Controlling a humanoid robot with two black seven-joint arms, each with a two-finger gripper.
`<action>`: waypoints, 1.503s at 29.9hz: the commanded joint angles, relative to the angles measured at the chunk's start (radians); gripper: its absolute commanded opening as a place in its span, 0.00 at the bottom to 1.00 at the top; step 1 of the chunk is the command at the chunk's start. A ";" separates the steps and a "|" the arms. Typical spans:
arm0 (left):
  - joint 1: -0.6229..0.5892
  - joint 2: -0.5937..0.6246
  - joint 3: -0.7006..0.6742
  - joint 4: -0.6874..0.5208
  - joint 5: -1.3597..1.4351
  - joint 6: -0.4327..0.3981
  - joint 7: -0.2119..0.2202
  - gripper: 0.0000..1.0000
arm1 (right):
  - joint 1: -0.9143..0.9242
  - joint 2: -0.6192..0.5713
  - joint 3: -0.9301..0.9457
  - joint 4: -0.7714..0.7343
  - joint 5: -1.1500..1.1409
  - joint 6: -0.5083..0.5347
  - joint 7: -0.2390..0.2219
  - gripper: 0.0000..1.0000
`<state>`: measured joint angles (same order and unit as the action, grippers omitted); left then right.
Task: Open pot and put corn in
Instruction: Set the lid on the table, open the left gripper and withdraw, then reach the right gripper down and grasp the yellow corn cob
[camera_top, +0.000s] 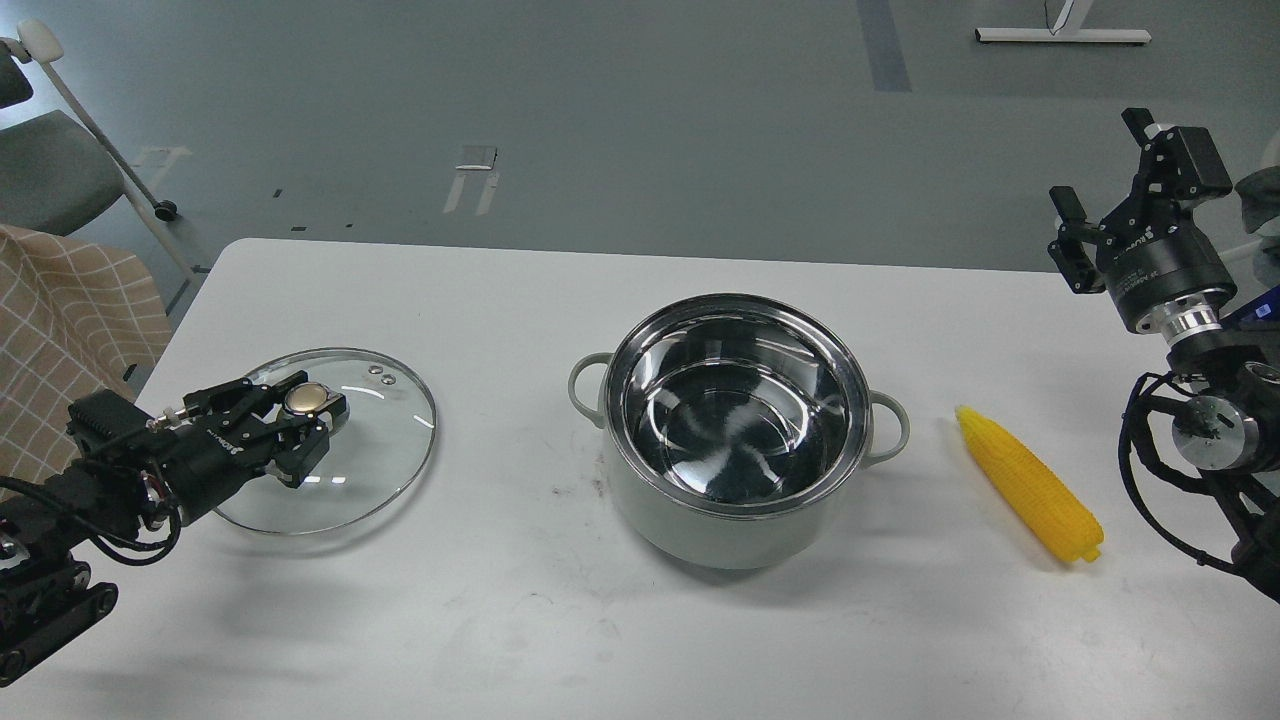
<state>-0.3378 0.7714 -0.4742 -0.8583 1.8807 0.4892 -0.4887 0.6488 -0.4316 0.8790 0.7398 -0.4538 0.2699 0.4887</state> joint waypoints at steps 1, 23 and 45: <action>0.000 -0.017 0.000 0.013 -0.002 -0.001 0.000 0.38 | 0.000 0.001 0.000 0.000 -0.006 0.000 0.000 1.00; 0.005 -0.029 -0.003 0.016 -0.011 -0.001 0.000 0.90 | 0.000 -0.001 0.000 0.000 -0.006 0.000 0.000 1.00; -0.501 -0.030 -0.018 -0.119 -0.724 -0.260 0.000 0.94 | 0.106 -0.199 -0.170 0.101 -0.242 -0.006 0.000 1.00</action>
<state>-0.7873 0.7804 -0.4933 -0.9828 1.2847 0.3065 -0.4885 0.7082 -0.5592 0.8021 0.8009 -0.6166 0.2649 0.4887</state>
